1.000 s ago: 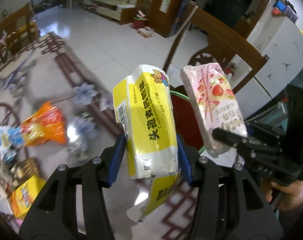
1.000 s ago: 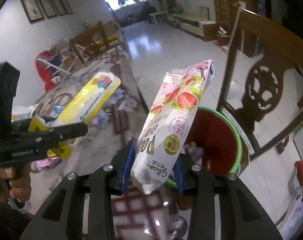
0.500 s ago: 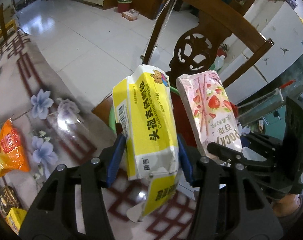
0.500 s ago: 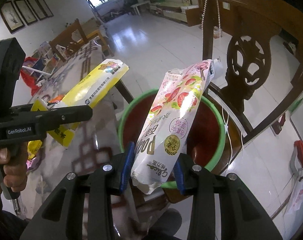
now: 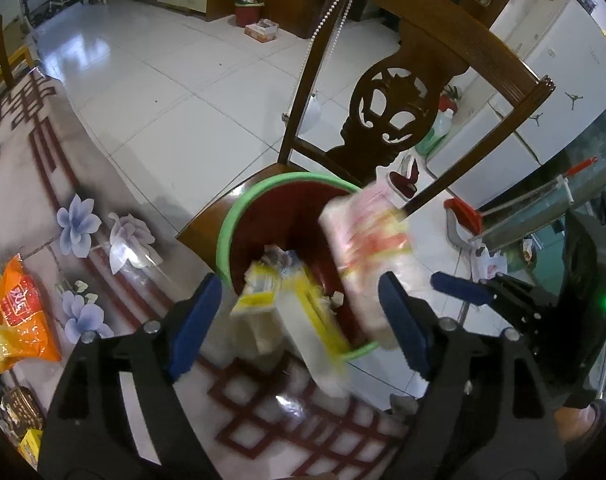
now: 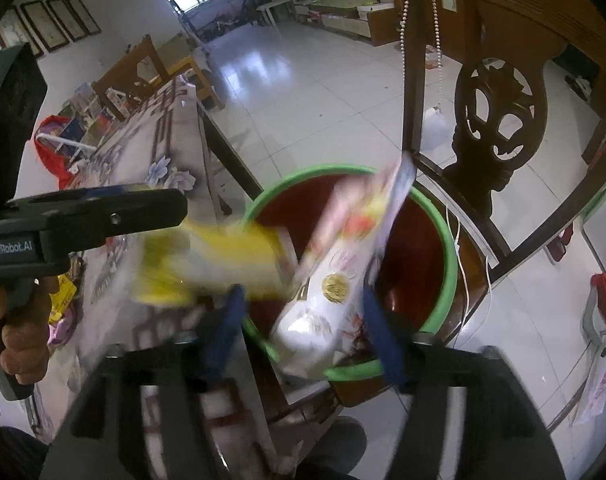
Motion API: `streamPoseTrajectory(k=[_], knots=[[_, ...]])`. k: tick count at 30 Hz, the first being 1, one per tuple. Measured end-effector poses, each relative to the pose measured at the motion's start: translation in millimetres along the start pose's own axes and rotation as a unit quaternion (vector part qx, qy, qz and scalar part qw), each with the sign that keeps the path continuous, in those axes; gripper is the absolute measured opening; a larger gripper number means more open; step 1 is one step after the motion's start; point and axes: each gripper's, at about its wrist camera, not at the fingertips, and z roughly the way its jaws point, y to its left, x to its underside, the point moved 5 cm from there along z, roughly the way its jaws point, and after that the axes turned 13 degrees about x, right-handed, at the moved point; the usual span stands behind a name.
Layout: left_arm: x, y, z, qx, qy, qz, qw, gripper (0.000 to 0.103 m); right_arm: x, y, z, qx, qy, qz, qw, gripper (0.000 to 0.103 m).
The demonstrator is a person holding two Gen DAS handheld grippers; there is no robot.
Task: Collect trash
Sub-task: 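Carry the snack bag and yellow box over the red bin and open both tools, then move both open tools back over the remaining trash on the table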
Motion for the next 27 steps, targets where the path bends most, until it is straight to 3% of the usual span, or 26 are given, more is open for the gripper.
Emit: streamPoseTrajectory(k=[7, 16, 27], knots=[[4.4, 7.2, -13.7, -0.016, -0.007, 0.0, 0.9998, 0.093, 1.1, 4.4, 0.9, 0.003, 0.004, -0.002, 1.0, 0.083], [20.9, 14.5, -50.0, -0.025, -0.029, -0.011, 0.9992, 0.097, 1.0, 22.8, -12.9, 0.006, -0.008, -0.023, 1.0, 0.089], [84.0, 40.9, -150.9, -0.083, -0.096, -0.03, 0.9915, 0.097, 9.5, 103.7, -55.5, -0.001, -0.054, -0.1, 0.993, 0.094]])
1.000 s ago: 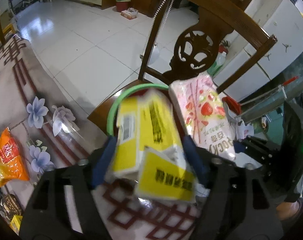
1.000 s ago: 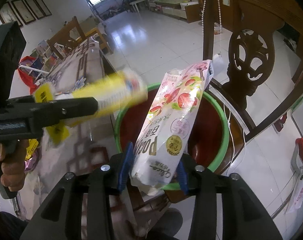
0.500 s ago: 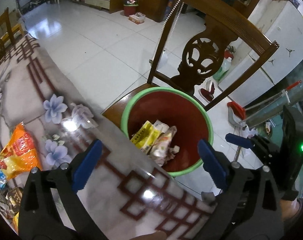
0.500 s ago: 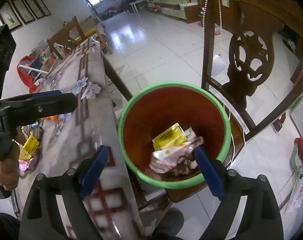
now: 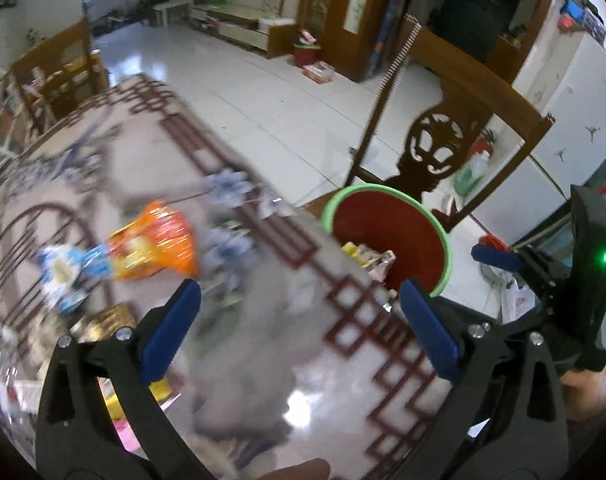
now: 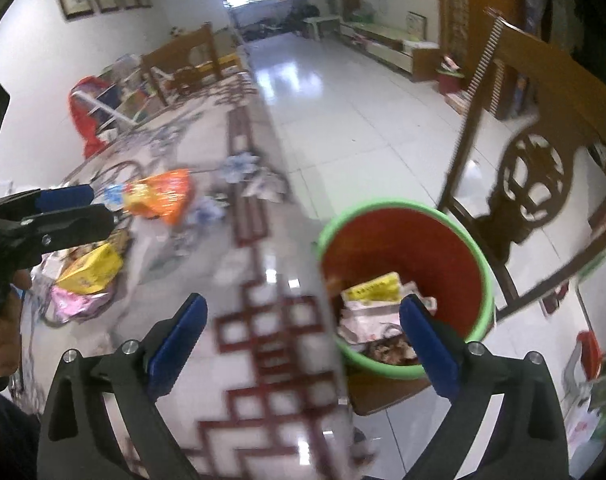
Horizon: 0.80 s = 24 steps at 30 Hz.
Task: Collect trash
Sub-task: 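Move both open tools back over the remaining trash on the table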
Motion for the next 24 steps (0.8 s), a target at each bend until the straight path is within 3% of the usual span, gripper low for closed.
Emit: streamPoseTrajectory(k=[12, 24], knots=[[87.5, 97.4, -130.7, -0.077, -0.067, -0.082, 0.9914, 0.098, -5.6, 132.4, -14.7, -0.051, -0.013, -0.091, 0.994, 0.094], [190.0, 201.4, -200.1, -0.13, -0.109, -0.211, 0.9626, 0.098, -1.6, 253.4, -11.1, -0.09, -0.017, -0.185, 0.979, 0.094]])
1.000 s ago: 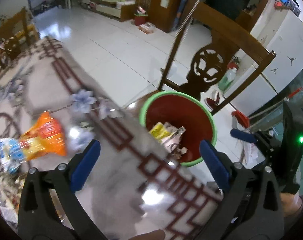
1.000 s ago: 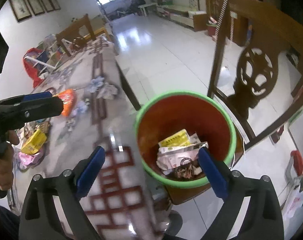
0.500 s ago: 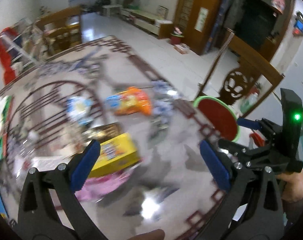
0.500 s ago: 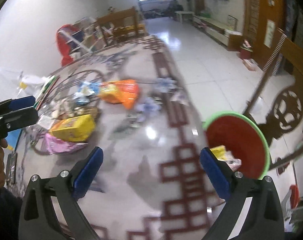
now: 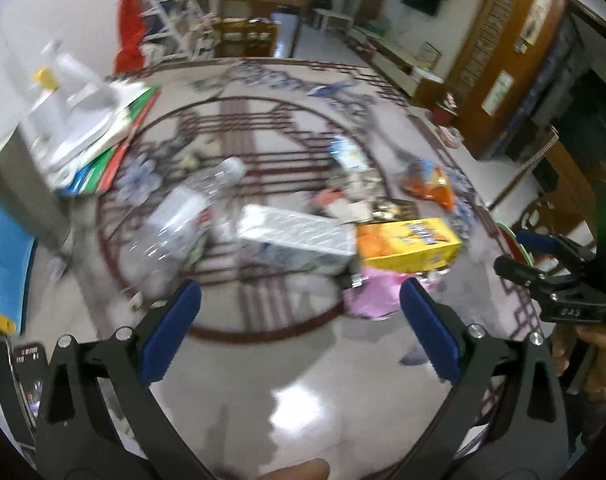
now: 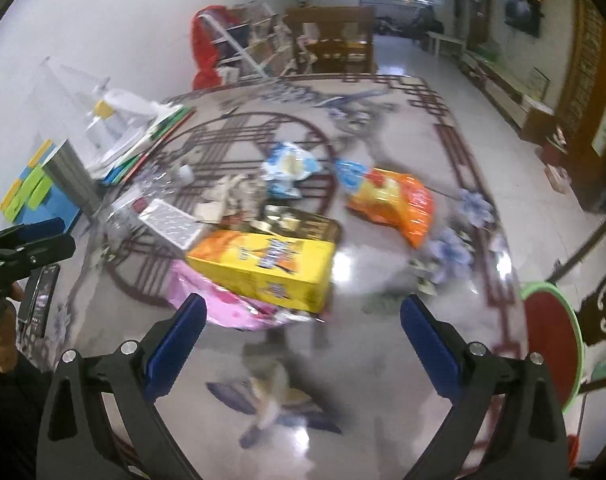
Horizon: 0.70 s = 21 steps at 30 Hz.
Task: Collect trash
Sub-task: 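Move both open tools back over the remaining trash on the table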
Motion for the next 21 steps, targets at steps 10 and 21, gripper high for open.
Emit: streamPoseTrajectory(k=[10, 21], knots=[[7.0, 42.5, -15.1, -0.027, -0.013, -0.031, 0.9991, 0.098, -6.4, 27.1, 13.9, -0.007, 0.004, -0.021, 1.0, 0.094], [-9.0, 61.8, 15.3, -0.045, 0.064, 0.01, 0.9969, 0.098, -23.0, -6.9, 34.9, 0.022, -0.004, -0.037, 0.999, 0.094]])
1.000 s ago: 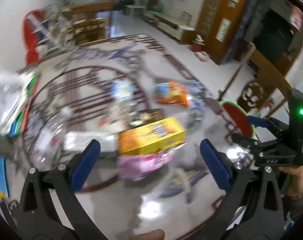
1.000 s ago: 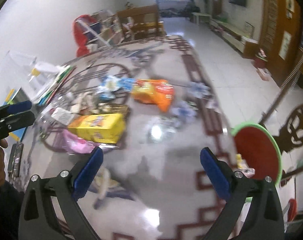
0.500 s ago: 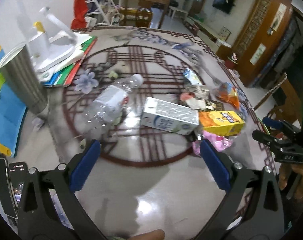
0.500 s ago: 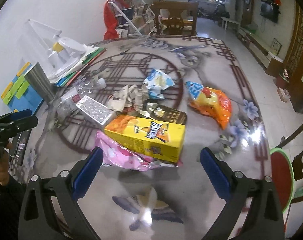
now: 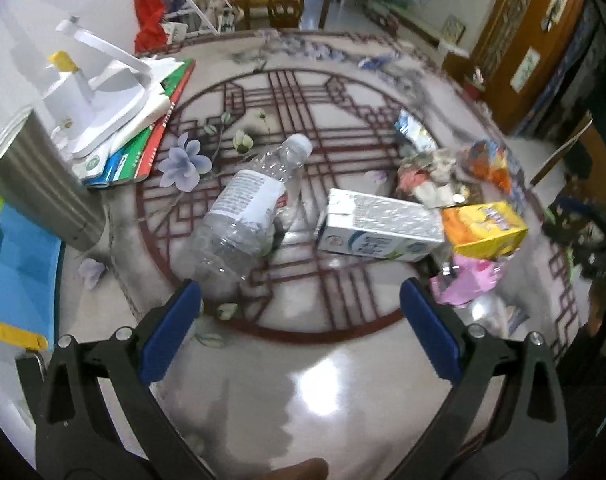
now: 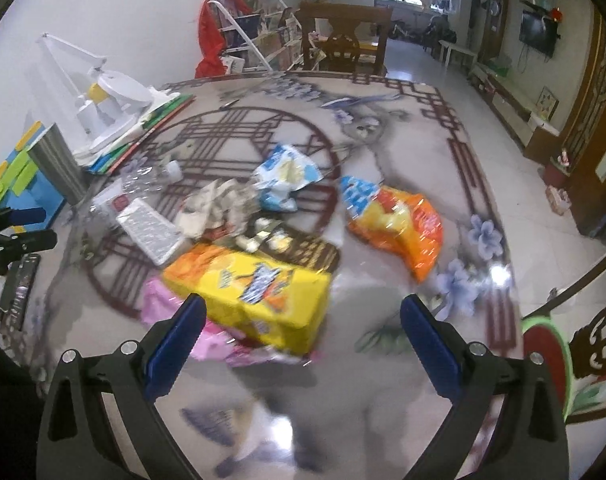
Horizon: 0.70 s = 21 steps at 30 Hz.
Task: Collect trash
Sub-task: 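Move both open tools back over the remaining trash on the table, then grasp the orange-blue chip bag with the right tool while the left tool grasps the plastic bottle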
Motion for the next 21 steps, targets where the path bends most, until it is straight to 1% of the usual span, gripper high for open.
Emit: streamPoseTrajectory(k=[1, 2, 7, 9, 13, 14, 17, 20, 21], knots=[[-2.7, 6.8, 6.9, -0.004, 0.015, 0.003, 0.9999, 0.098, -3.6, -5.3, 5.8, 0.003, -0.003, -0.004, 1.0, 0.094], [-3.8, 11.4, 10.1, -0.008, 0.021, 0.002, 0.9997, 0.098, -5.4, -8.5, 9.4, 0.003, -0.004, -0.006, 1.0, 0.094], [-16.4, 34.2, 26.8, -0.027, 0.04, 0.013, 0.9988, 0.098, -17.6, -33.0, 37.9, 0.02, -0.001, -0.013, 1.0, 0.094], [-20.4, 40.6, 35.8, -0.032, 0.049, 0.02, 0.9981, 0.098, -21.7, -40.9, 54.1, 0.025, 0.008, -0.016, 1.0, 0.094], [-25.5, 49.6, 55.7, -0.047, 0.072, 0.036, 0.9956, 0.098, -26.9, -44.8, 78.7, 0.025, 0.019, -0.029, 0.999, 0.094], [-26.0, 52.2, 61.4, -0.057, 0.08, 0.042, 0.9943, 0.098, -28.6, -44.8, 87.0, 0.025, 0.02, -0.037, 0.999, 0.094], [-27.8, 56.9, 74.4, -0.066, 0.094, 0.052, 0.992, 0.098, -31.9, -46.2, 103.0, 0.036, 0.021, -0.047, 0.998, 0.094], [-29.6, 62.4, 83.4, -0.07, 0.094, 0.05, 0.9918, 0.098, -35.3, -48.0, 117.4, 0.045, 0.023, -0.051, 0.997, 0.093], [-30.2, 65.1, 86.1, -0.067, 0.094, 0.045, 0.9924, 0.098, -36.0, -48.0, 121.0, 0.045, 0.025, -0.051, 0.997, 0.091]])
